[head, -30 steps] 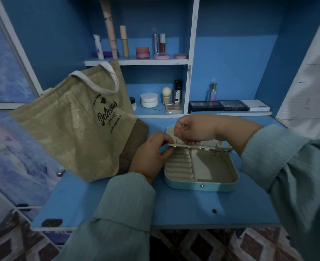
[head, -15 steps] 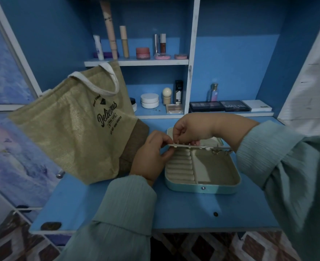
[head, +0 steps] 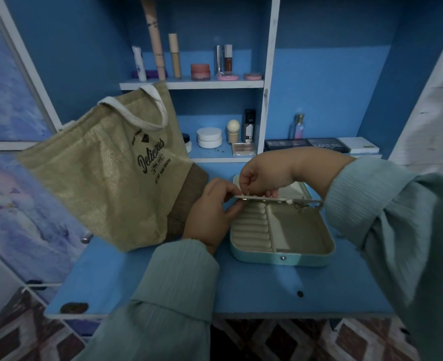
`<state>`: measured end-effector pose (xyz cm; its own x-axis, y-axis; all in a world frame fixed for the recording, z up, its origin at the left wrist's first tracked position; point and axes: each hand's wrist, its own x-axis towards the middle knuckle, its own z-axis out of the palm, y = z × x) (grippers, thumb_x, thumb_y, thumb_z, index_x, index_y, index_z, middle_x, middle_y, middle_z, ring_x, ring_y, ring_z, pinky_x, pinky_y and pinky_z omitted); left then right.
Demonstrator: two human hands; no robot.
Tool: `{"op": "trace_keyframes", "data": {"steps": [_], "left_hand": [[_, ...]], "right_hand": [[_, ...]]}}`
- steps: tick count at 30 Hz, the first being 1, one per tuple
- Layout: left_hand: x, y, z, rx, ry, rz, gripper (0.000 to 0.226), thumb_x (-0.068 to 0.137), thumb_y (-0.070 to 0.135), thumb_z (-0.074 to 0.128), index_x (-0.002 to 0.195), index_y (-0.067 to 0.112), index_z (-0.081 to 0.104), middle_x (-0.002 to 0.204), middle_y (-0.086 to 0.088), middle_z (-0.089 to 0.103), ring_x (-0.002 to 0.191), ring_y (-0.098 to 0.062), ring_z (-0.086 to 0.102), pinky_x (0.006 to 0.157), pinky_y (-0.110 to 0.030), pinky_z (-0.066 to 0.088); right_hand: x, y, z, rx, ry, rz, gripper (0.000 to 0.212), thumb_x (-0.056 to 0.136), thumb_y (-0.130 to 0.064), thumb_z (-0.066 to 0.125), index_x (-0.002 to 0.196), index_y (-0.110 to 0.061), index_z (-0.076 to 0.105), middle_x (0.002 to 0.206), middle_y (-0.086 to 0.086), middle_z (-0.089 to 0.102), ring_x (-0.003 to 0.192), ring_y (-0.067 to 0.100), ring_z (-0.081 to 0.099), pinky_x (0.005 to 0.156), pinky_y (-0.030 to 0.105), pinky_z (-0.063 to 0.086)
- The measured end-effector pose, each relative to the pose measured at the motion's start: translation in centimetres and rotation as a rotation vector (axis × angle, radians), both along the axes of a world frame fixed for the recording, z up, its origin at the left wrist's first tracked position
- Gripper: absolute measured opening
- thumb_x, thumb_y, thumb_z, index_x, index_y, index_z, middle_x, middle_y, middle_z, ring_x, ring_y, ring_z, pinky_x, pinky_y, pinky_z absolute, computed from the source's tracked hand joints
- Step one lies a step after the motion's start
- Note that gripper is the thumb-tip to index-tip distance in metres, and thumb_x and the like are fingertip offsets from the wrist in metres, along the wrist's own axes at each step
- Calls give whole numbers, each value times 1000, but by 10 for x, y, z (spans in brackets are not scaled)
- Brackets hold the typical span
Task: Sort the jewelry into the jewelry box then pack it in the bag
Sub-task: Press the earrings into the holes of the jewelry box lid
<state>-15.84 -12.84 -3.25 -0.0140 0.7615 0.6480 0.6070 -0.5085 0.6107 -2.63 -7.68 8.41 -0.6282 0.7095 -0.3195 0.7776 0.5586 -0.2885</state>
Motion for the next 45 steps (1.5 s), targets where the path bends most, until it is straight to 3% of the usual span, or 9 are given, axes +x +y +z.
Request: {"op": "trace_keyframes", "data": {"steps": [7, 11, 14, 18, 22, 31, 36, 41, 45], "left_hand": [[2, -2, 3, -58, -51, 22, 36, 84, 13, 65, 76, 40, 42, 84, 15, 46, 81, 3, 49, 75, -17, 43], [6, -2, 8, -131, -174, 28, 31, 85, 16, 65, 77, 38, 45, 88, 17, 47, 84, 2, 52, 77, -10, 44], [9, 1, 12, -182, -252, 35, 27, 85, 19, 65, 79, 37, 47, 93, 14, 52, 89, -1, 54, 77, -11, 44], [14, 10, 24, -275, -364, 18, 19, 86, 23, 64, 86, 36, 50, 100, 10, 58, 92, -3, 58, 76, -14, 45], [17, 22, 35, -332, -418, 33, 16, 87, 24, 62, 90, 35, 51, 92, 22, 55, 85, 7, 53, 67, -9, 39], [16, 54, 22, -351, -289, 101, 23, 93, 22, 55, 115, 22, 60, 99, 0, 60, 88, -9, 55, 68, -11, 40], [13, 62, 15, -425, -152, 100, 29, 95, 7, 46, 116, 17, 62, 101, 1, 60, 79, -1, 52, 59, 0, 38], [9, 74, 7, -520, -53, 126, 16, 91, 2, 45, 87, 14, 56, 92, -16, 63, 77, -13, 52, 52, -4, 37], [10, 74, 6, -574, -39, 139, 21, 92, 3, 44, 81, 3, 61, 78, -7, 61, 67, -9, 51, 48, -2, 37]], "right_hand": [[2, -2, 0, 39, 74, -16, 17, 91, -14, 54, 78, -24, 60, 70, -5, 58, 59, 7, 53, 59, 17, 48], [19, -3, 9, 96, 183, -75, 17, 92, -17, 54, 104, -23, 66, 77, -15, 56, 69, 2, 51, 62, 12, 43], [41, -2, 19, 175, 155, -119, 18, 94, -22, 50, 103, -22, 67, 81, -24, 55, 84, 2, 54, 71, 11, 41], [72, 0, 27, 197, 97, -225, 34, 95, -44, 41, 92, -19, 63, 91, -10, 57, 87, 8, 55, 84, 25, 39], [96, 3, 22, 86, 282, -446, 42, 93, -55, 32, 110, -26, 55, 110, -1, 55, 96, 20, 57, 79, 30, 49], [101, 32, -23, -129, 800, -794, 28, 95, -7, 45, 115, 10, 55, 73, 8, 57, 68, 19, 51, 63, 25, 46], [97, 47, -40, -158, 651, -862, 30, 89, 6, 42, 115, 14, 55, 81, 15, 56, 72, 21, 52, 67, 26, 45], [97, 56, -56, -163, 558, -848, 31, 86, 8, 43, 111, 7, 61, 89, 18, 63, 71, 21, 54, 65, 25, 49], [101, 56, -65, -119, 561, -818, 31, 86, 5, 47, 114, 2, 61, 85, 7, 56, 59, 8, 48, 48, 12, 43]]}}
